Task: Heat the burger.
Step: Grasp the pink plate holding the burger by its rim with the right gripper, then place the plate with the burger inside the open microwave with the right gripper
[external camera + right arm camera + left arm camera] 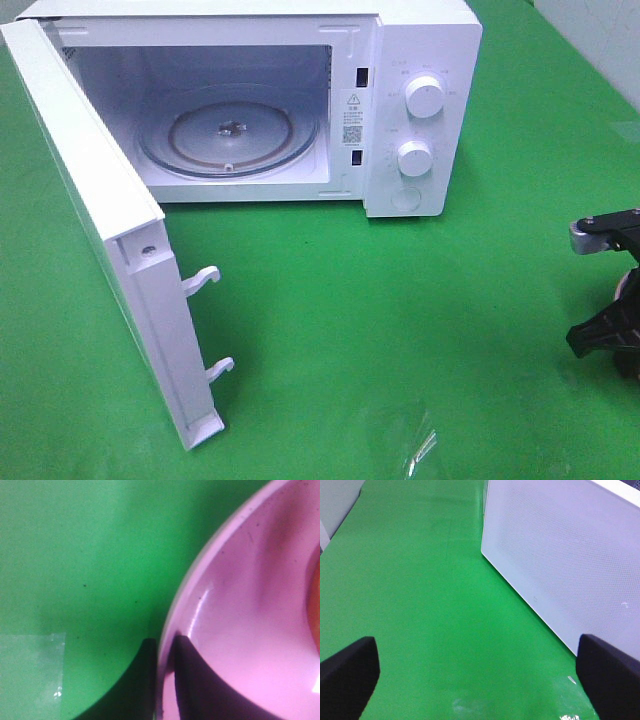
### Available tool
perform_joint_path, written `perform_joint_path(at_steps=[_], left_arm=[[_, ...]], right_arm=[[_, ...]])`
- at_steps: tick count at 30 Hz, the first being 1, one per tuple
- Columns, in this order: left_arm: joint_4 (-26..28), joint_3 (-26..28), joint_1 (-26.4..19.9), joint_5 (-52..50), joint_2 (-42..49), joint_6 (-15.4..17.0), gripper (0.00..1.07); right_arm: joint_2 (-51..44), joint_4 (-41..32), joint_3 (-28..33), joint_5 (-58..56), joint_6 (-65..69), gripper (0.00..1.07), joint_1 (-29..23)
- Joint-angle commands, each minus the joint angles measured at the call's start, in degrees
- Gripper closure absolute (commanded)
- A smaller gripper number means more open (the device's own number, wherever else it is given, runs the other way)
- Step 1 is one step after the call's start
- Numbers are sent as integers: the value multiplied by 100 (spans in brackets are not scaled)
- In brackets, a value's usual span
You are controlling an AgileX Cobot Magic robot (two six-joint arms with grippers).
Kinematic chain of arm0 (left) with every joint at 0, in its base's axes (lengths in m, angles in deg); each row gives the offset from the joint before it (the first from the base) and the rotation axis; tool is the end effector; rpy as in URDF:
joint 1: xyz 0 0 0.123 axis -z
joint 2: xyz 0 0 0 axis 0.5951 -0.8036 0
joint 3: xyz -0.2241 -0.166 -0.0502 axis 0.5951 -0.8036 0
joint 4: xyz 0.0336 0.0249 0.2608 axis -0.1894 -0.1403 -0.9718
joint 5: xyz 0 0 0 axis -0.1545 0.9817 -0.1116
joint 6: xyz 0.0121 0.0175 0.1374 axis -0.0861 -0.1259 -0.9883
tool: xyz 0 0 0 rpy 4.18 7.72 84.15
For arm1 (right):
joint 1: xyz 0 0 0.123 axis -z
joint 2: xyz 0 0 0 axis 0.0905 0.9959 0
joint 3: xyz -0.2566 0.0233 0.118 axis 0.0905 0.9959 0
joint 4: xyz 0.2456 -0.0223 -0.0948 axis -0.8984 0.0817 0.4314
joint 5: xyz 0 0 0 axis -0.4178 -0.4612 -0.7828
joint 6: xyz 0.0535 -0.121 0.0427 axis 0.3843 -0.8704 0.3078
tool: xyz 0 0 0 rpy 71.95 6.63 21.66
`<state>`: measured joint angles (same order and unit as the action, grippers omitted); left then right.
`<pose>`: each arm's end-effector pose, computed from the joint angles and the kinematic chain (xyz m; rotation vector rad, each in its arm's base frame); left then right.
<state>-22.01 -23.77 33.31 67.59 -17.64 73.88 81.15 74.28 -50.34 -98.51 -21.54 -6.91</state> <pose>0.0474 -0.0107 0.2659 -0.0250 2.0306 -0.0797 0.2628 -0.0065 0.0515 -0.2058 2.9722 -0.1639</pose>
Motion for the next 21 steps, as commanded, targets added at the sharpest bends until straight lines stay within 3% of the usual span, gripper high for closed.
perform_joint_path(at_steps=[1,10,21], left_arm=[[34,-6,0,-23,6,6,6],[34,-6,0,-23,6,6,6],[34,-6,0,-23,6,6,6]], right_arm=[[80,298,69,-292,544,107,23],[80,561,69,-533,997,107,17],[63,900,63,-940,1467,107,-550]])
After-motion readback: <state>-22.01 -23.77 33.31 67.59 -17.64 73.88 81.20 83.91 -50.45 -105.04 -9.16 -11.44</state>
